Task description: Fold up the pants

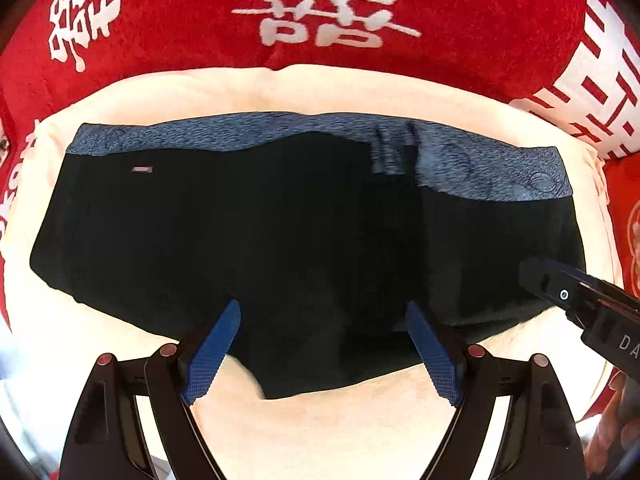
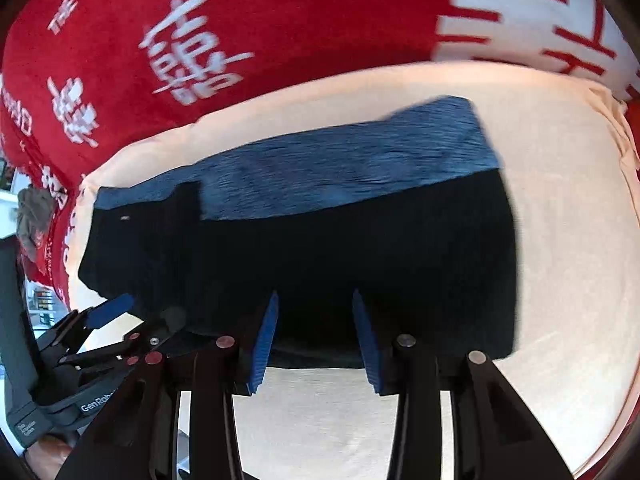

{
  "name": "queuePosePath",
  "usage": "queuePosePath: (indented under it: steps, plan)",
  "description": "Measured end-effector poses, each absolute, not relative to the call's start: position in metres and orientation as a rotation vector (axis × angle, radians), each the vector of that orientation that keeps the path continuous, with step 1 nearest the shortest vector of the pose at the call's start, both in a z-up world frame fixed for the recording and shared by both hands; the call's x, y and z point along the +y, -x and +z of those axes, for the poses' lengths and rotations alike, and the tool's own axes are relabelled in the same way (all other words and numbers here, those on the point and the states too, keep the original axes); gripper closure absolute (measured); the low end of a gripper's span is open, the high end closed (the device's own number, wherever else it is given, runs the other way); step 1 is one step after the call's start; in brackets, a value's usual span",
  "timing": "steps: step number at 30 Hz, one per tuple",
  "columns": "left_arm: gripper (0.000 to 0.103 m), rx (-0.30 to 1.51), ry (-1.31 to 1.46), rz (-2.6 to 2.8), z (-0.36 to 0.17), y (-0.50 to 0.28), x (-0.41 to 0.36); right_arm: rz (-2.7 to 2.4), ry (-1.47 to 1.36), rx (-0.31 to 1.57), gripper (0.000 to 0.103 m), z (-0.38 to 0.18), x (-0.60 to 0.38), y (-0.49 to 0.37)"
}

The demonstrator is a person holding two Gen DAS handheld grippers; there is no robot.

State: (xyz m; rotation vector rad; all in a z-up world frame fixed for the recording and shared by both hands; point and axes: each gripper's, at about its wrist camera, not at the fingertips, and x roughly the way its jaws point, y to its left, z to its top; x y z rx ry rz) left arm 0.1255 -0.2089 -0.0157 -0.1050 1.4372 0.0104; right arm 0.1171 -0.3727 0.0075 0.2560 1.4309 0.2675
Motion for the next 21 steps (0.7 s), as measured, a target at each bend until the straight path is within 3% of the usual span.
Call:
queuePosePath:
  steps: [2, 5, 9, 11, 12, 13, 18, 21]
  plan:
    - [0.017, 1.426, 0.103, -0.011, -0.013, -0.122, -0.194, 0.282, -0.276, 1.431, 0.06, 0.009, -0.354, -0.115]
    - [0.017, 1.414, 0.092, -0.035, -0.013, -0.119, -0.172, 0.279, -0.251, 1.439, 0.047, 0.01, -0.326, -0.114]
    - [0.017, 1.421, 0.138, -0.034, -0.02, -0.117, -0.152, 0.244, -0.005, 1.433, 0.043, 0.009, -0.285, -0.118]
    - [0.017, 1.429, 0.168, -0.031, -0.024, -0.116, -0.147, 0.229, 0.123, 1.462, 0.05, 0.0, -0.27, -0.12]
    - [0.017, 1.43, 0.178, -0.03, -0.025, -0.117, -0.146, 0.247, 0.151, 1.487, 0.083, -0.007, -0.265, -0.121]
    - [0.017, 1.425, 0.191, -0.028, -0.024, -0.115, -0.142, 0.239, 0.146, 1.51, 0.088, -0.01, -0.264, -0.122]
    - [0.017, 1.393, 0.205, -0.017, -0.023, -0.108, -0.125, 0.28, 0.127, 1.547, 0.086, -0.012, -0.261, -0.114]
    - [0.017, 1.394, 0.22, 0.035, -0.026, -0.105, -0.103, 0.329, 0.197, 1.53, 0.072, -0.005, -0.249, -0.107]
